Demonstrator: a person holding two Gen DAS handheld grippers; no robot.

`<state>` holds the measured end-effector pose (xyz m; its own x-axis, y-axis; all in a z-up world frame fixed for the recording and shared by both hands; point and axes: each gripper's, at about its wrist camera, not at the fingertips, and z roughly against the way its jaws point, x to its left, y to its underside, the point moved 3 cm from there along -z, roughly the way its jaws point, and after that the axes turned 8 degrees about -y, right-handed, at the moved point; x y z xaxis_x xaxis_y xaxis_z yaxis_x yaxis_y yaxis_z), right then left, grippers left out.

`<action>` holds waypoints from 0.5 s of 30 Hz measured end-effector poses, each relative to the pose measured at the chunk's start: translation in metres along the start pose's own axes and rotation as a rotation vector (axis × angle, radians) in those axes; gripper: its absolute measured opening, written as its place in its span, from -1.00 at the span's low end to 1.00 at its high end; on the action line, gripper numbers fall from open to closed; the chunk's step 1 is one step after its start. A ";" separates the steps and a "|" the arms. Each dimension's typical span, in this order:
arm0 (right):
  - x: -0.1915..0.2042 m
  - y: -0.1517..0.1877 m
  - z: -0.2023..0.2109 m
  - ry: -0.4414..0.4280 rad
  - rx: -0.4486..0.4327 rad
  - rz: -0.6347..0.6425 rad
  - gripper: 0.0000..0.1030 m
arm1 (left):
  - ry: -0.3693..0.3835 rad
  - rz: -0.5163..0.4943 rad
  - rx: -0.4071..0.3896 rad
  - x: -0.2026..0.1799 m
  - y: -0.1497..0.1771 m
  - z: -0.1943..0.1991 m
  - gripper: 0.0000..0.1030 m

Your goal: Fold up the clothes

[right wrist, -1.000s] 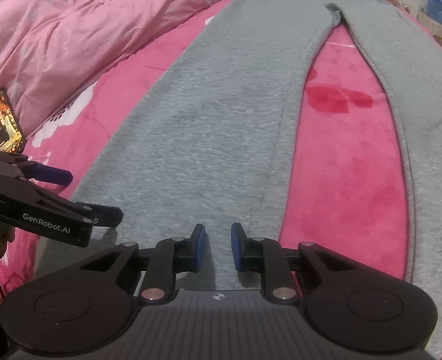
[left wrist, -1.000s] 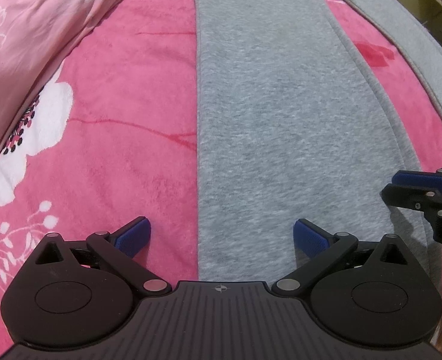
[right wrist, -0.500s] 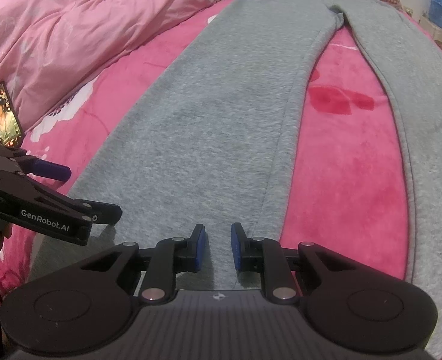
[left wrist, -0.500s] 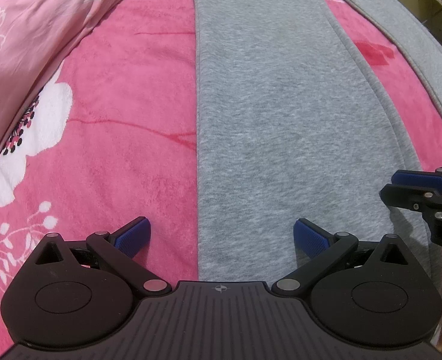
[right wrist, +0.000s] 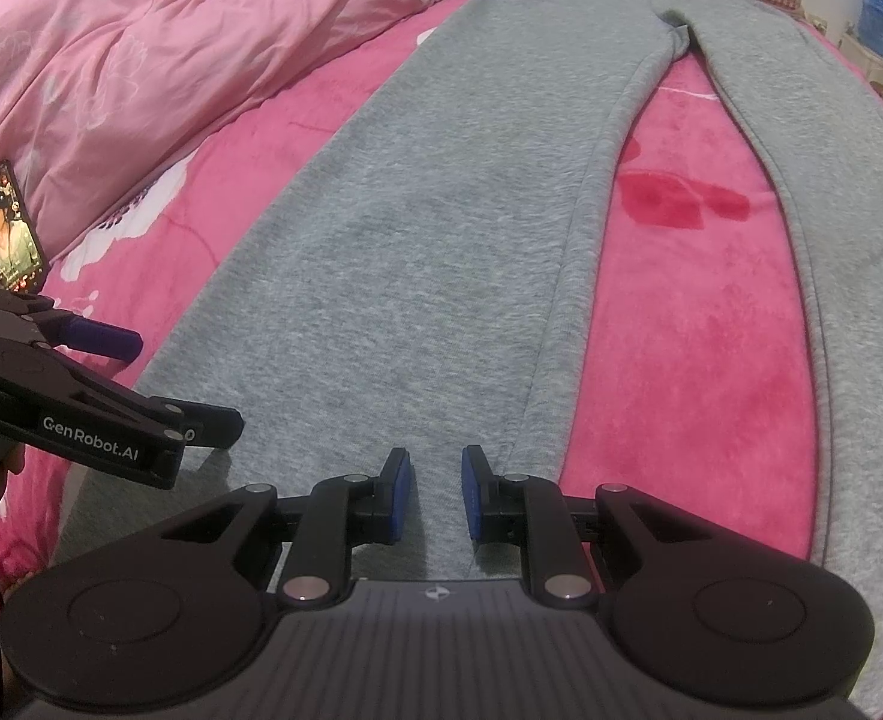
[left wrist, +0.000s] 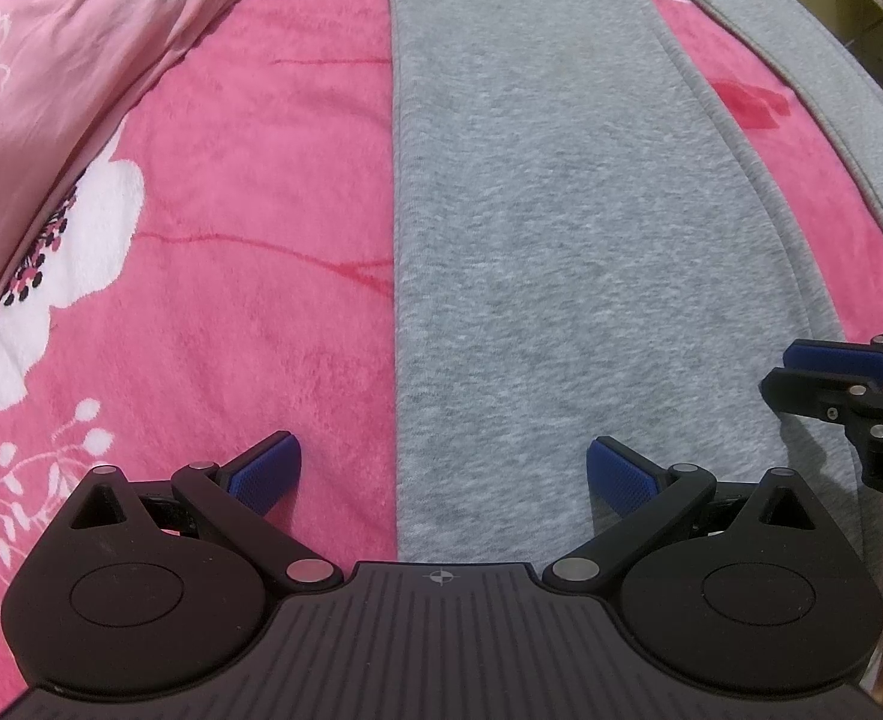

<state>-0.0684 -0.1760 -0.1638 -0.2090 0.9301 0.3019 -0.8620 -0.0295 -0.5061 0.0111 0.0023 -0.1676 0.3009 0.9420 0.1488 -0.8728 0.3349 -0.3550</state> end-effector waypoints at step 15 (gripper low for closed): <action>0.000 0.001 -0.001 0.000 0.000 0.005 -0.62 | -0.002 -0.001 0.000 -0.002 0.000 -0.004 1.00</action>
<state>-0.0690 -0.1760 -0.1649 -0.2139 0.9299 0.2993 -0.8608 -0.0346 -0.5077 0.0123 0.0005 -0.1712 0.3010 0.9416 0.1509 -0.8726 0.3357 -0.3547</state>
